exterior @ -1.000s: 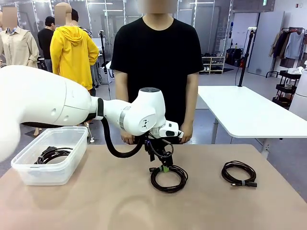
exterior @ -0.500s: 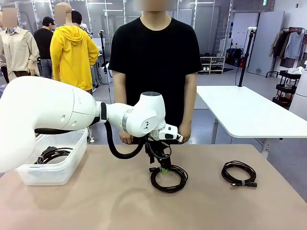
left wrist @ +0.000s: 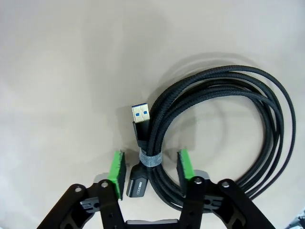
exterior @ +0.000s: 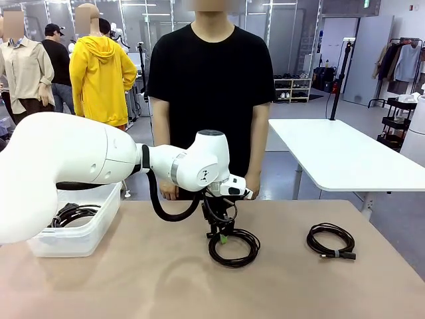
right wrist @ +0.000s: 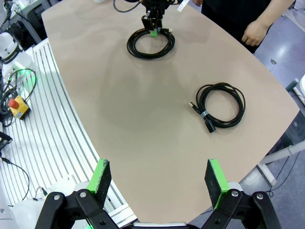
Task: Organize and store the cables.
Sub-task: Place the USB Extension Cable into the Organizing box.
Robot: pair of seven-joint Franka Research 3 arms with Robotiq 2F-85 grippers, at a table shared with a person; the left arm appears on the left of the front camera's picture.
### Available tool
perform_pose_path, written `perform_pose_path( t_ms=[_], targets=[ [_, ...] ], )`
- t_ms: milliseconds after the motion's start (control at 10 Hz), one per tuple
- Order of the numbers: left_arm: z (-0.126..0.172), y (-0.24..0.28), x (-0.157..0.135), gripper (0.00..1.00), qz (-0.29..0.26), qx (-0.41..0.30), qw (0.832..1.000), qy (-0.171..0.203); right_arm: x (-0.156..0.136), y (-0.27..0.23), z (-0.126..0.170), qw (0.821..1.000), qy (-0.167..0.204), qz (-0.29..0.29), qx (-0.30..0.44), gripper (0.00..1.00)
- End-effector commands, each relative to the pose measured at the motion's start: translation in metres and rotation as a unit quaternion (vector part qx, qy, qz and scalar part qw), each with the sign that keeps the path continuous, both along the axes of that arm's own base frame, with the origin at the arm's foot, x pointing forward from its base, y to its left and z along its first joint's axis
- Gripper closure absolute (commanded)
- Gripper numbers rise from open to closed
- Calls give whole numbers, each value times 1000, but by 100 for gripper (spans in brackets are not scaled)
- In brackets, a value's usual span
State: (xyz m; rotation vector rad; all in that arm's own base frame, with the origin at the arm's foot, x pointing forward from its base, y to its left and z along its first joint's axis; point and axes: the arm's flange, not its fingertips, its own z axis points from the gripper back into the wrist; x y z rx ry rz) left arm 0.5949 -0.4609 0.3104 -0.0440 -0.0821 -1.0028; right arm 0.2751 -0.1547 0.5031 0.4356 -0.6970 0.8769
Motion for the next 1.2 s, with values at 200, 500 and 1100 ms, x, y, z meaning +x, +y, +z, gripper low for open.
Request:
perform_pose_path(
  t_ms=[200,500,1100],
  targets=[
    [4,-6,7,100,-15,5,1000,10,0,-1,1,1000,-6,8,2,0],
    [32,4,-3,100,6,1,1000,-7,0,-1,1,1000,-6,8,2,0],
    [145,86,-83,100,119,-25,992,-28,0,-1,1,1000,-6,8,2,0]
  ],
)
